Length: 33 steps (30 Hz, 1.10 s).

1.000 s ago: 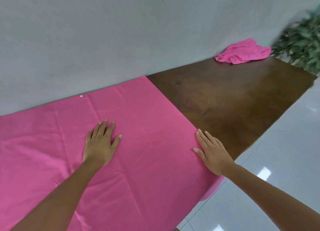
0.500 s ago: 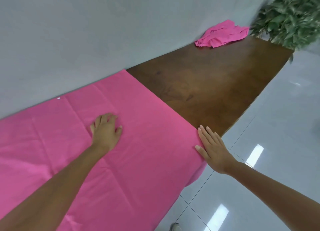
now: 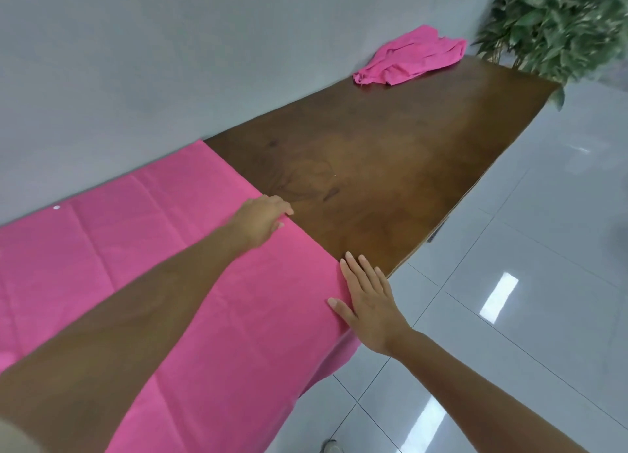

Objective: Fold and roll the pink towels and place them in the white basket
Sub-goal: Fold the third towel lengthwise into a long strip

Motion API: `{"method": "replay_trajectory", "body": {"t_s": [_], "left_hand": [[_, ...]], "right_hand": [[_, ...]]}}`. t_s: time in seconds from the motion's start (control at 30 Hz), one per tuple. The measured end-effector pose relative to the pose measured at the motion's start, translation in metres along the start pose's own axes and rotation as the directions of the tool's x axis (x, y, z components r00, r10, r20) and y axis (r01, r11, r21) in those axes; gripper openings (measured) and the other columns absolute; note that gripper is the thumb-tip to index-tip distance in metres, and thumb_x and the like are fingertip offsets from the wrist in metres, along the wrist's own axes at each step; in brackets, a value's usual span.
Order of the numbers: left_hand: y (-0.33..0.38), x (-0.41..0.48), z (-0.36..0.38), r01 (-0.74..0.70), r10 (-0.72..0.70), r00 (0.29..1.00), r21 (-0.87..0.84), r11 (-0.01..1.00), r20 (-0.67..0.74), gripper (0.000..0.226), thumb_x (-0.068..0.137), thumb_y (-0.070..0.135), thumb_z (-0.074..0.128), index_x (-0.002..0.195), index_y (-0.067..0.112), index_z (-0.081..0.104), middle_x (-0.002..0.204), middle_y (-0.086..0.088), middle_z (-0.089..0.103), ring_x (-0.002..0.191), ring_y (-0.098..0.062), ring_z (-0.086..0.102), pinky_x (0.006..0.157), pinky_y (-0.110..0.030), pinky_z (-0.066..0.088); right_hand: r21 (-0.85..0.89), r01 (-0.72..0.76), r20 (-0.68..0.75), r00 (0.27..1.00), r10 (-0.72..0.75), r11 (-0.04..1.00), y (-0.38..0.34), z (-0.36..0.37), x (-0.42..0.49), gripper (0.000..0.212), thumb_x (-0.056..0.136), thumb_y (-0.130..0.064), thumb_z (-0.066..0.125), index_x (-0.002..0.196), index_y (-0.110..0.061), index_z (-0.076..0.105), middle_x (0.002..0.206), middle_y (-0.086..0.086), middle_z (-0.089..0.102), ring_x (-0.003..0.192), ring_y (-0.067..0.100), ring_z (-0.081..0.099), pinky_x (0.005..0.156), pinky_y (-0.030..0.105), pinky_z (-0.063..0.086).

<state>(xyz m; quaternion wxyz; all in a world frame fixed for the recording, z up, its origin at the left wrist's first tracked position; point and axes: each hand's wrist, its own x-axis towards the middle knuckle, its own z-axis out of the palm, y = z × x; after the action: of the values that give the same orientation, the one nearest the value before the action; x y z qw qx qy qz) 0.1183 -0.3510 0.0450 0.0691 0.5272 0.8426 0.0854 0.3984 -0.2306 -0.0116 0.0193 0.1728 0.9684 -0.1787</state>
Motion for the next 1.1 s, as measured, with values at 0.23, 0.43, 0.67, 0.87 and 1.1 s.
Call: {"method": "replay_trajectory", "body": {"t_s": [0.23, 0.43, 0.67, 0.87, 1.1], "left_hand": [[0.007, 0.016, -0.004, 0.027, -0.029, 0.996, 0.018, 0.999, 0.086, 0.007, 0.092, 0.005, 0.063, 0.091, 0.012, 0.060, 0.097, -0.001, 0.048, 0.084, -0.027, 0.055, 0.074, -0.041, 0.046], [0.013, 0.004, -0.015, 0.066, -0.068, 0.995, 0.022, 0.998, 0.067, 0.014, 0.098, 0.014, 0.055, 0.089, 0.016, 0.045, 0.090, 0.001, 0.048, 0.079, -0.024, 0.050, 0.070, -0.039, 0.042], [0.013, -0.026, -0.030, 0.191, -0.190, 0.982, 0.020, 0.981, -0.015, 0.016, 0.100, 0.015, 0.051, 0.087, 0.015, 0.042, 0.082, -0.001, 0.049, 0.072, -0.021, 0.044, 0.061, -0.035, 0.031], [0.008, -0.058, -0.052, 0.245, -0.247, 0.968, -0.033, 0.969, -0.047, 0.018, 0.097, 0.014, 0.061, 0.088, 0.017, 0.047, 0.090, -0.003, 0.055, 0.084, -0.026, 0.052, 0.073, -0.040, 0.042], [-0.007, -0.108, -0.079, 0.221, -0.225, 0.970, -0.047, 0.974, -0.095, 0.021, 0.098, 0.012, 0.060, 0.084, 0.019, 0.046, 0.085, 0.001, 0.053, 0.081, -0.024, 0.049, 0.066, -0.035, 0.033]], "right_hand": [[0.220, -0.150, -0.022, 0.987, 0.159, 0.964, -0.001, -0.023, 0.004, 0.053, 0.090, -0.066, 0.058, 0.123, -0.025, 0.049, 0.166, -0.004, 0.013, 0.154, 0.019, 0.005, 0.124, 0.039, 0.015], [0.065, -0.097, -0.073, 0.992, 0.102, 0.993, 0.015, -0.031, -0.010, 0.050, 0.094, -0.069, 0.035, 0.092, -0.024, 0.056, 0.162, -0.004, 0.029, 0.152, 0.022, 0.011, 0.120, 0.042, 0.025], [0.104, 0.032, -0.224, 0.975, -0.008, 0.994, 0.026, -0.030, -0.037, 0.033, 0.098, -0.052, 0.051, 0.088, -0.023, 0.064, 0.113, -0.012, 0.054, 0.112, 0.012, 0.043, 0.096, 0.031, 0.042], [0.333, 0.030, -0.137, 0.990, 0.016, 0.943, -0.006, -0.039, -0.065, 0.030, 0.099, -0.060, 0.041, 0.090, -0.031, 0.043, 0.078, -0.012, 0.060, 0.075, 0.009, 0.059, 0.068, 0.034, 0.052], [0.249, 0.078, -0.192, 0.981, -0.030, 0.965, -0.052, -0.035, -0.094, 0.037, 0.098, -0.066, 0.036, 0.090, -0.031, 0.039, 0.068, -0.008, 0.060, 0.065, 0.013, 0.059, 0.063, 0.033, 0.050]]}}
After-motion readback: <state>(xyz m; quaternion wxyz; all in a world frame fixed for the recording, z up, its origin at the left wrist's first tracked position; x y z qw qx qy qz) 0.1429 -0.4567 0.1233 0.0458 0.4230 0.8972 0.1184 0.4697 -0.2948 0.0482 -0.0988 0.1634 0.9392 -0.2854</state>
